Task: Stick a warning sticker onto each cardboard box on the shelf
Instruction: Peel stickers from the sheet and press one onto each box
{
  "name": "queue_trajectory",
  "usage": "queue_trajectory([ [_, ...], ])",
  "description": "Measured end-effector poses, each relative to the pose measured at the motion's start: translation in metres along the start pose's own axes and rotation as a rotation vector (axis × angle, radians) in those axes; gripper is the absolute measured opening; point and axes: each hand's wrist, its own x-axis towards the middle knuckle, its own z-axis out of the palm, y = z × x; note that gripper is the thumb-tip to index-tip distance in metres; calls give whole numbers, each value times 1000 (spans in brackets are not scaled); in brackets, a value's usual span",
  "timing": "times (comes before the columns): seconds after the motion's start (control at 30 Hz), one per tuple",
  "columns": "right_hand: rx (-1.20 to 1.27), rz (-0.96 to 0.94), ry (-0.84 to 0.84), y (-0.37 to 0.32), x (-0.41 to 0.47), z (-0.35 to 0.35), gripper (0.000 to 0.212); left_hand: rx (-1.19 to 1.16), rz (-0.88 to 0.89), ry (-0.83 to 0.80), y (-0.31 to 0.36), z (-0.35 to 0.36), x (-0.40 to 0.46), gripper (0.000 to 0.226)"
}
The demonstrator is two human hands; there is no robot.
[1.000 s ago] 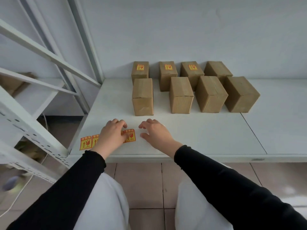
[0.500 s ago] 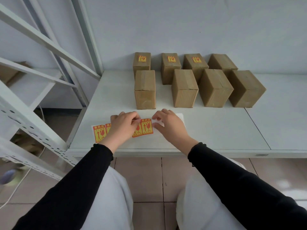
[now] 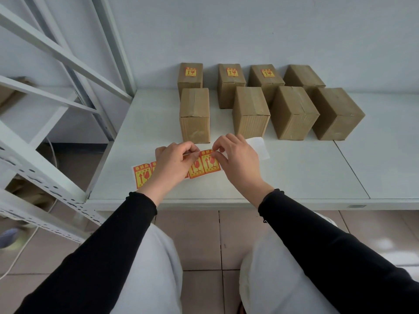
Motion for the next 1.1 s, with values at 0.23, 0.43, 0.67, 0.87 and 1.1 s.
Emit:
queue_trajectory([
  [0.23,19,32,-15,-2,0,-1,11,-69,-84,-49,1,6,4,17],
  [0.43,133,113,18,7,2,-8,12,-75,-98,-77,-5,18,11,15],
  [0.67,230,193,128,31,8,-29,15,41,5,-112,-8,33,18,14],
  [0.87,272,169,115,41,10,-45,14,164,134,16,5,30,19,24],
  [1.1,291,120,223,60,26,-87,11,-434,96,-28,96,5,23,17],
])
